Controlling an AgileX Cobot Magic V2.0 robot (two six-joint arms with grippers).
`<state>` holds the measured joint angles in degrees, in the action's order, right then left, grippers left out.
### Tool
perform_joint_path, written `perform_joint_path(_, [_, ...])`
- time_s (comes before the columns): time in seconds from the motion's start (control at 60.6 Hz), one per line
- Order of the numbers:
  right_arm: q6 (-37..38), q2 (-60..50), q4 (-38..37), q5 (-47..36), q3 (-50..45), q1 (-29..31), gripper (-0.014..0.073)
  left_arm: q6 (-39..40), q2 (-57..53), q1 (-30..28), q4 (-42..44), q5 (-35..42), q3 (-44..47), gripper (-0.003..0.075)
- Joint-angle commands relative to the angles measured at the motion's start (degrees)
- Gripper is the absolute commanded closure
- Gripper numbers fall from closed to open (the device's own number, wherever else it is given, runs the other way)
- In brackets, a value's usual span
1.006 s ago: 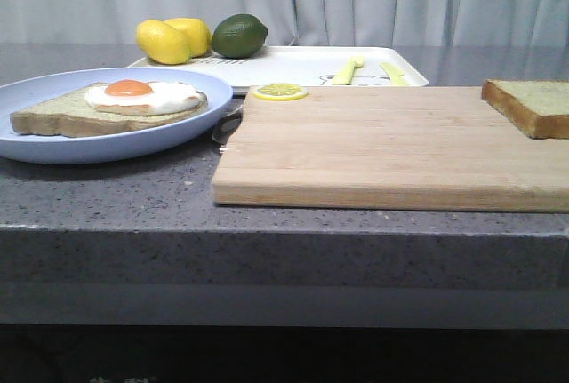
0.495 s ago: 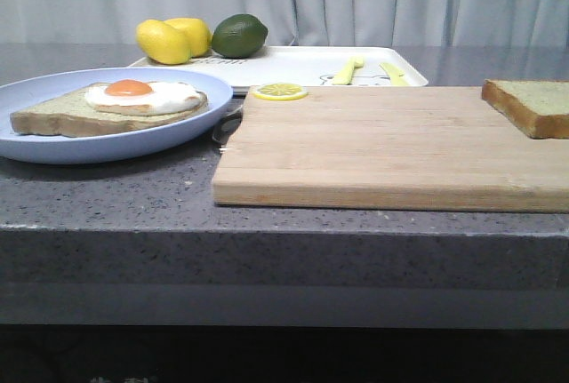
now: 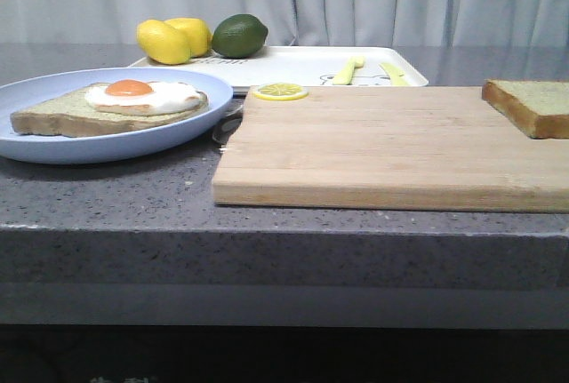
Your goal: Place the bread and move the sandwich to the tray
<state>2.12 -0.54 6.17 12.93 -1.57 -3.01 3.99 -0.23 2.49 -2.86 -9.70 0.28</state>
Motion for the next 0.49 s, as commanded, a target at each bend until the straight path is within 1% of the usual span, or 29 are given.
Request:
perform_joint_path(0.0, [-0.52, -0.79, -0.58, -4.89, 0.15, 0.23, 0.0648, 0.01, -1.24, -0.01, -0.5, 5.23, 0.0, 0.0741])
perform_joint_path(0.231, [-0.52, -0.79, -0.58, -8.94, 0.15, 0.23, 0.0648, 0.01, -1.24, -0.01, -0.5, 9.21, 0.0, 0.0741])
perform_joint_path(0.478, [-0.52, -0.79, -0.53, -9.92, 0.15, 0.23, 0.0648, 0.01, -1.24, -0.01, -0.5, 11.67, 0.0, 0.0741])
